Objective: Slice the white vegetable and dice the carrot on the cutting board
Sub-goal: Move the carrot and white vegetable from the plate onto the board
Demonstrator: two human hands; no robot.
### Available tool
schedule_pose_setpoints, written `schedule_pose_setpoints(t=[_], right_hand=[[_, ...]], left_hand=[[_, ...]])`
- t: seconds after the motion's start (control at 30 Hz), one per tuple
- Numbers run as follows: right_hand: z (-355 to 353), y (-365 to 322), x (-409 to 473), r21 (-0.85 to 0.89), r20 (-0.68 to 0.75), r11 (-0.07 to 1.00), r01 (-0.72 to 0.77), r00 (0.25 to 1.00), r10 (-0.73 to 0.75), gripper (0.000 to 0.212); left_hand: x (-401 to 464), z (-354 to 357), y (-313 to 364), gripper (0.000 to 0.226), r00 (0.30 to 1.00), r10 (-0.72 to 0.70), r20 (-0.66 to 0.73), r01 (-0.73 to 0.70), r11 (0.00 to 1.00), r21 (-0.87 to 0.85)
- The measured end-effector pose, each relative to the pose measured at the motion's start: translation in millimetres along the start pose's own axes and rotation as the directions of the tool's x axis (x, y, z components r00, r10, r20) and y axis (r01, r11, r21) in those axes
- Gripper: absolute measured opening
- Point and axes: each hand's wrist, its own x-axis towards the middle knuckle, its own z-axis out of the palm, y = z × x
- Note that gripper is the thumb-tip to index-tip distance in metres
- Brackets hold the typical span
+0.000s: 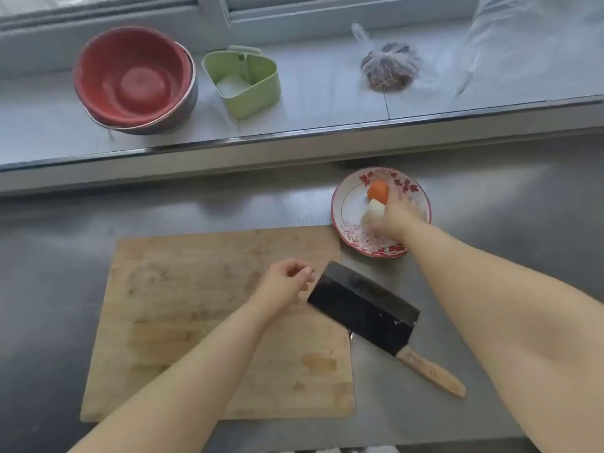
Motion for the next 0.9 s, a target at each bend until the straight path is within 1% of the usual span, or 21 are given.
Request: schedule_pose_setpoints(t=[0.07,0.13,0.17,0.23,0.3,0.37,0.43,0.5,0.57,0.63,0.7,0.77,0.87,0.9], right_hand=[[4.9,-4.6,-1.9,-0.110,-0.053,0.994,-0.003,0.999,-0.003,0.106],[11.6,-8.6,-6.0,-0.134,-0.085,0.991,-0.022,0.996,0.010,0.103],[14.1,-12.5,-8.9,-0.105,-0.097,0.994,-0.032,0.995,0.022,0.103],[16.3,-23.5,-21.1,0.027,-0.144,0.998,-0.055,0.988,0.058,0.105],[19.3,-40.8,-39.0,0.169,-0.178,0.985,-0.020,0.983,0.050,0.107],[33.0,-62.2,-66.4,0.210,-0.126,0.975,0.073,0.991,-0.047,0.108],[55.8,-85.7,-96.2,0.222,-0.043,0.967,0.127,0.992,-0.120,0.109],[84.0,-109.4,-121.7,0.253,0.031,0.961,0.110,0.992,-0.122,0.111],[114.5,-133.4,-141.8,0.264,0.094,0.962,0.062,0.991,-0.090,0.115],[140.4,-155.2,-158.5,0.257,0.132,0.966,0.019,0.990,-0.055,0.118],[160.4,-173.1,-173.2,0.286,0.141,0.958,-0.004,0.989,-0.038,0.117],[173.7,-186.2,-185.7,0.334,0.122,0.943,-0.002,0.992,-0.041,0.109],[183.2,-189.2,-194.1,0.428,0.047,0.904,0.006,0.998,-0.029,0.082],[183.8,-185.8,-195.0,0.470,0.044,0.882,-0.010,0.999,-0.012,0.074]], left_hand=[[0.4,-6.5,-1.8,0.014,1.000,-0.010,-0.014,0.010,1.000,-0.017],[1.3,-12.1,-6.7,0.014,1.000,-0.022,-0.014,0.021,0.999,-0.036],[2.3,-14.9,-7.9,0.014,1.000,-0.021,-0.011,0.020,0.999,-0.040],[3.8,-21.4,-7.3,0.014,1.000,-0.018,-0.003,0.018,0.998,-0.052],[5.9,-29.0,-7.4,0.013,1.000,-0.012,0.001,0.012,0.994,-0.112],[7.1,-35.6,-12.8,0.011,1.000,-0.016,-0.009,0.014,0.984,-0.176],[4.6,-41.7,-21.3,0.010,0.999,-0.045,-0.019,0.038,0.966,-0.254],[0.9,-49.5,-33.4,0.019,0.993,-0.114,-0.015,0.101,0.927,-0.362],[-7.1,-60.8,-47.7,0.029,0.986,-0.164,0.026,0.159,0.886,-0.435],[-14.4,-77.3,-62.9,0.028,0.983,-0.181,0.018,0.169,0.869,-0.466],[-16.6,-98.4,-75.9,0.022,0.982,-0.175,-0.072,0.129,0.897,-0.422],[-13.9,-117.2,-85.9,0.035,0.978,-0.173,-0.119,0.122,0.929,-0.350],[-8.5,-129.3,-96.2,0.056,0.985,-0.149,-0.091,0.117,0.949,-0.291],[-7.6,-128.8,-99.6,0.063,0.989,-0.129,-0.076,0.105,0.960,-0.259]])
